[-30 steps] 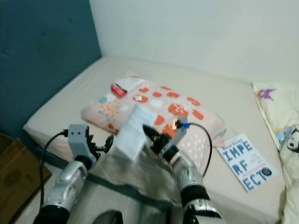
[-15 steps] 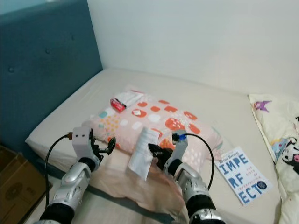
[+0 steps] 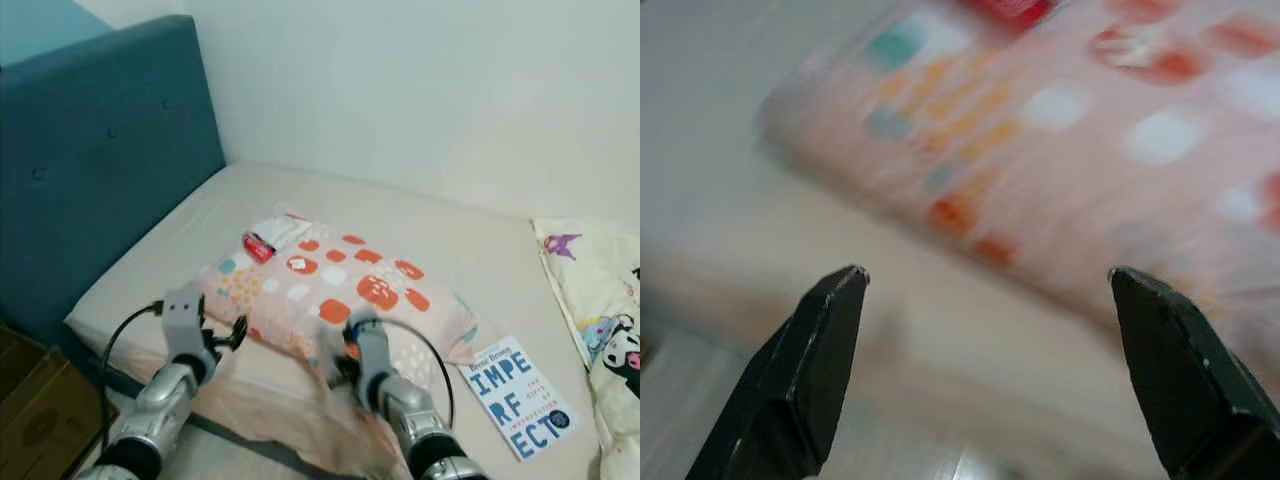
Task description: Clean up the room
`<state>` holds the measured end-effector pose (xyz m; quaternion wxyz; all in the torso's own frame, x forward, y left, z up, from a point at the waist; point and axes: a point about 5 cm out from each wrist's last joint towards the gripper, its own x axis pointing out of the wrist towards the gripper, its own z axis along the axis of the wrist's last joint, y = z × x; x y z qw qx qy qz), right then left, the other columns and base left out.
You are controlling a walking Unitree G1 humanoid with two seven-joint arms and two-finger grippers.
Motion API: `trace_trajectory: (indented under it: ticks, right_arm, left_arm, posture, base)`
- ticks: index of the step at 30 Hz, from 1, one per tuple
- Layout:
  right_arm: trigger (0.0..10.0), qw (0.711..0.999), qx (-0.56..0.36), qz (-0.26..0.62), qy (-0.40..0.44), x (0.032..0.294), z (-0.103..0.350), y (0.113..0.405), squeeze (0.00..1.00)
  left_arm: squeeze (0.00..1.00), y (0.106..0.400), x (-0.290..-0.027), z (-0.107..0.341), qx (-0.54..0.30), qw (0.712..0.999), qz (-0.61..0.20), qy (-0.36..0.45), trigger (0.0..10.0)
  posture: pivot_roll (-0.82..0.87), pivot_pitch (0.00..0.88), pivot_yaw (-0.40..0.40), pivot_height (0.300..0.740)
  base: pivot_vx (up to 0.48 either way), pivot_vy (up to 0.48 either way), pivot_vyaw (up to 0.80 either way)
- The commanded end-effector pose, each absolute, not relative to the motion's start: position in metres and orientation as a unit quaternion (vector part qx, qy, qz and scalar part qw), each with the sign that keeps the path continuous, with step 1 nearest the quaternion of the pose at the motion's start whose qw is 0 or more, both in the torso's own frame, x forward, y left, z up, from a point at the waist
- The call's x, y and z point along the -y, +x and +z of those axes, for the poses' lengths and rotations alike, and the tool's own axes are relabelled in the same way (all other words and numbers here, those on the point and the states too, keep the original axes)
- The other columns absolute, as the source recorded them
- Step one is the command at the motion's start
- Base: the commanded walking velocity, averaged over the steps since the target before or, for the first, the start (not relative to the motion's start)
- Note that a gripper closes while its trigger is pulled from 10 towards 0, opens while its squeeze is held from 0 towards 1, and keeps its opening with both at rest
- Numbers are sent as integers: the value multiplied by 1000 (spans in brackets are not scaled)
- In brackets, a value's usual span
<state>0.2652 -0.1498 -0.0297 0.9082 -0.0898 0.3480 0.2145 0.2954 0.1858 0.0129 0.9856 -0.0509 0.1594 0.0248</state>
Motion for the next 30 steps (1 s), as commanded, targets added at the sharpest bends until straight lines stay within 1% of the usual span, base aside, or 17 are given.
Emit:
trace_trajectory:
  ticks: [1,2,3,4,5,6,8,10,11,12,13,14,16,17,19,25,30]
  right_arm:
    - [10000,898,-364,211,-127,150,-35,261,0]
    - [10000,889,-391,193,-142,159,-44,251,0]
    - [10000,889,-391,193,-142,159,-44,251,0]
    - [10000,875,-445,131,-141,175,-58,232,0]
    - [10000,872,-460,111,-126,180,-62,226,0]
    - [10000,872,-460,111,-126,180,-62,226,0]
    - [10000,869,-473,95,-112,183,-66,220,0]
    - [10000,867,-477,92,-112,184,-67,218,0]
    - [10000,862,-485,92,-112,184,-70,212,0]
    - [10000,862,-485,92,-112,184,-70,212,0]
    - [10000,857,-496,90,-111,185,-74,205,0]
    - [10000,857,-496,90,-111,185,-74,205,0]
    - [10000,848,-512,84,-106,188,-80,194,0]
    - [10000,848,-512,84,-106,188,-80,194,0]
    - [10000,840,-525,79,-110,192,-83,187,0]
    - [10000,836,-530,79,-119,191,-85,184,0]
    - [10000,837,-528,78,-119,187,-84,186,0]
  left_arm:
    - [0,286,-192,0,-196,979,40,-37,10000]
    - [0,276,-202,-10,-224,972,58,-29,10000]
    - [0,276,-202,-10,-224,972,58,-29,10000]
    - [0,252,-219,-29,-273,958,88,-25,10000]
    - [0,242,-224,-35,-290,951,100,-30,10000]
    - [0,242,-224,-35,-290,951,100,-30,10000]
    - [0,229,-229,-44,-314,942,115,-38,10000]
    - [0,224,-230,-48,-324,937,122,-41,10000]
    - [0,212,-231,-56,-348,927,131,-44,10000]
    - [0,212,-231,-56,-348,927,131,-44,10000]
    - [0,198,-232,-65,-376,915,140,-46,10000]
    - [0,198,-232,-65,-376,915,140,-46,10000]
    - [0,177,-232,-77,-418,895,151,-48,10000]
    - [0,177,-232,-77,-418,895,151,-48,10000]
    - [0,161,-230,-85,-444,881,156,-52,10000]
    - [0,154,-232,-88,-453,874,166,-59,10000]
    - [0,156,-234,-86,-449,876,165,-59,10000]
  posture:
    - [-25,0,-33,740]
    - [-20,0,-35,740]
    - [-20,0,-35,740]
    - [-13,0,-39,740]
    - [-9,0,-42,740]
    - [-9,0,-42,740]
    - [-5,0,-46,740]
    - [-5,0,-46,740]
    - [-1,0,-53,740]
    - [-1,0,-53,740]
    - [-1,0,-56,740]
    - [-1,0,-56,740]
    - [2,0,-66,740]
    - [2,0,-66,740]
    - [1,0,-67,740]
    - [6,0,-71,740]
    - [7,0,-68,740]
  base:
    - [0,0,0]
    - [0,0,0]
    - [0,0,0]
    - [0,0,0]
    - [0,0,0]
    - [0,0,0]
    - [0,0,0]
    - [0,0,0]
    - [0,0,0]
    - [0,0,0]
    - [0,0,0]
    - [0,0,0]
    - [0,0,0]
    - [0,0,0]
    - [0,0,0]
    - [0,0,0]
    - [0,282,0]
